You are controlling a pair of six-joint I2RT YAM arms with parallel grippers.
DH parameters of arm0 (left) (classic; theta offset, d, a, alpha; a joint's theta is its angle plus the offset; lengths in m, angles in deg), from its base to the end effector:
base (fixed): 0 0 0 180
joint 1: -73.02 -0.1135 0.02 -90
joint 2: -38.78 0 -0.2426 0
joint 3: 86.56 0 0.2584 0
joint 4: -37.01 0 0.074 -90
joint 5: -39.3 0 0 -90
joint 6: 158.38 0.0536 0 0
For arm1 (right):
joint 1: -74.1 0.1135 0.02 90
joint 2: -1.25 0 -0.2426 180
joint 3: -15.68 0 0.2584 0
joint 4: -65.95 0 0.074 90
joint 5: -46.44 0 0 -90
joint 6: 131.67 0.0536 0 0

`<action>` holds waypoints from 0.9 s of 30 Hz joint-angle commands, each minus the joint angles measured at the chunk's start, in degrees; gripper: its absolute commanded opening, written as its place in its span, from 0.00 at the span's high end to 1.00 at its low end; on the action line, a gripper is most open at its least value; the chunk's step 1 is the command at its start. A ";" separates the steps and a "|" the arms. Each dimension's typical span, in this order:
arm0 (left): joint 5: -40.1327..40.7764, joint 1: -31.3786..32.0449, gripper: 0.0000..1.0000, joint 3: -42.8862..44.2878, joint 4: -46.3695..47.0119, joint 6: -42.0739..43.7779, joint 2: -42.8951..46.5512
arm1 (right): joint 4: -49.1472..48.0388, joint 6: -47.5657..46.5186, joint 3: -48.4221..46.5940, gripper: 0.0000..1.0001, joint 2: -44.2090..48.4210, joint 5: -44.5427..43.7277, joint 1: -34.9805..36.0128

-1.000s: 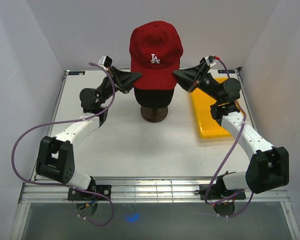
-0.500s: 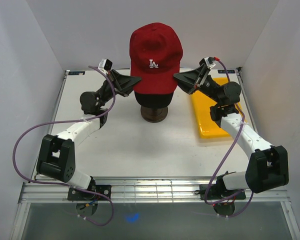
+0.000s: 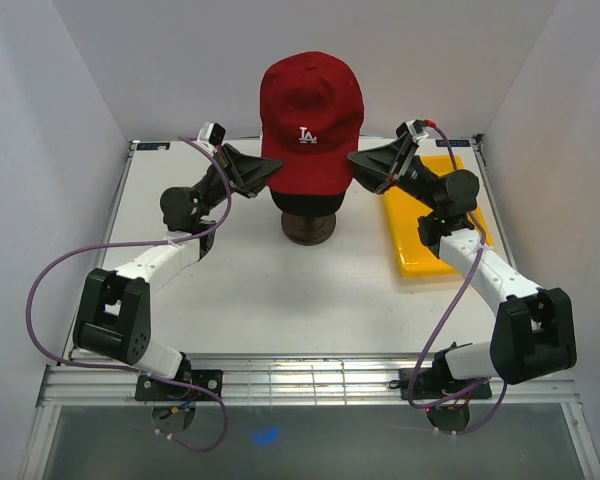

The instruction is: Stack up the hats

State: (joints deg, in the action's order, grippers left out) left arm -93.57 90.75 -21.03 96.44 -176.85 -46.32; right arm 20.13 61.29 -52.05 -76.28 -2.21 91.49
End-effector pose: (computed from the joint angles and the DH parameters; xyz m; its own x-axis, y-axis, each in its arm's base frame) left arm 0.3029 -0.1351 0.3413 -0.8769 -0.4494 -0.1704 0.3507 -0.3559 -0.8662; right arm 0.2897 0.1278 0.3736 -0.8414 0.5031 -0.1972 -0.3822 -0.2961 0.8753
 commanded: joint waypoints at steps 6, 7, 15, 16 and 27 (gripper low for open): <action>-4.41 -0.07 1.00 -0.33 -3.51 3.17 0.72 | -6.67 0.67 0.34 0.60 -0.42 -0.12 0.10; -4.59 -0.07 1.00 -0.33 -4.12 3.43 0.81 | -6.67 0.58 0.43 0.60 -0.51 -0.12 0.19; -3.80 -0.07 1.00 -2.79 -6.23 3.96 1.60 | -6.50 0.05 1.48 0.66 -1.04 0.05 0.10; -3.80 -0.07 1.00 -2.88 -6.76 4.22 1.78 | -6.59 -0.04 1.83 0.67 -1.12 0.05 0.10; -4.06 -0.25 1.00 -4.98 -7.30 4.84 1.69 | -9.05 0.66 4.64 0.83 -2.53 0.05 0.10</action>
State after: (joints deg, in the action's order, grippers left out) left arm -93.57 90.58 -24.20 92.95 -173.83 -45.03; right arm 15.62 61.48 -48.15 -78.43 -1.75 91.47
